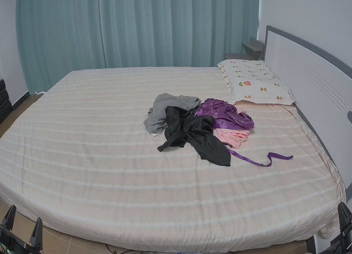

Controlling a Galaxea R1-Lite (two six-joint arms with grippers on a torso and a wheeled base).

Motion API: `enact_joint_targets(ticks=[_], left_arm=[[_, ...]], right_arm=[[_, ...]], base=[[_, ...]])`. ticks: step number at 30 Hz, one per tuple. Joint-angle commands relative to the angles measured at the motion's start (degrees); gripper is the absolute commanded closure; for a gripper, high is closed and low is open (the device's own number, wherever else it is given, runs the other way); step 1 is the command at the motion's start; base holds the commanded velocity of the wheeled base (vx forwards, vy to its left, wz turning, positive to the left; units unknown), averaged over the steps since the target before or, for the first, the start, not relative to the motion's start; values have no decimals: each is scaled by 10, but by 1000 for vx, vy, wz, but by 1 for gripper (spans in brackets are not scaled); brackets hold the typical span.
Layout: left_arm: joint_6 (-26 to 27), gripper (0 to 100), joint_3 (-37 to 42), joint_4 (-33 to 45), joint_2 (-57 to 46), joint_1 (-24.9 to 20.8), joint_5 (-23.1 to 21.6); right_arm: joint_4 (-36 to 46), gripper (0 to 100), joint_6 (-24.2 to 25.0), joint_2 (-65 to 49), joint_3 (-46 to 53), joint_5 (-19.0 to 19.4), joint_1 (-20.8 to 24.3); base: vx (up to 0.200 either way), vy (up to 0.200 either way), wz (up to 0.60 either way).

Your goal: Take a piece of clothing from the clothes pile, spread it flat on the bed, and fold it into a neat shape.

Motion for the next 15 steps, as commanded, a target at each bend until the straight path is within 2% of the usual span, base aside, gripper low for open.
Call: enact_joint_targets(ticks=[1, 7, 8, 12, 14, 15], left_arm=[[0, 0, 10, 0, -10, 0, 0], [0, 0, 10, 0, -10, 0, 0], [0, 0, 10, 0, -10, 0, 0], [0, 0, 10, 0, -10, 0, 0], [0, 0, 10, 0, -10, 0, 0], [0, 0, 10, 0, -10, 0, 0]], right_arm=[[-5, 100, 95, 126, -169, 22, 9], [-13, 100, 79, 241, -140, 40, 26], [-30, 100, 82, 304, -133, 52, 42], [-66, 100, 78, 429, -147, 58, 60], [-66, 100, 78, 429, -147, 58, 60], [-114, 100, 82, 545, -169, 59, 80]], base=[[0, 0, 0], [0, 0, 0], [0, 0, 0], [0, 0, 0], [0, 0, 0], [0, 0, 0]])
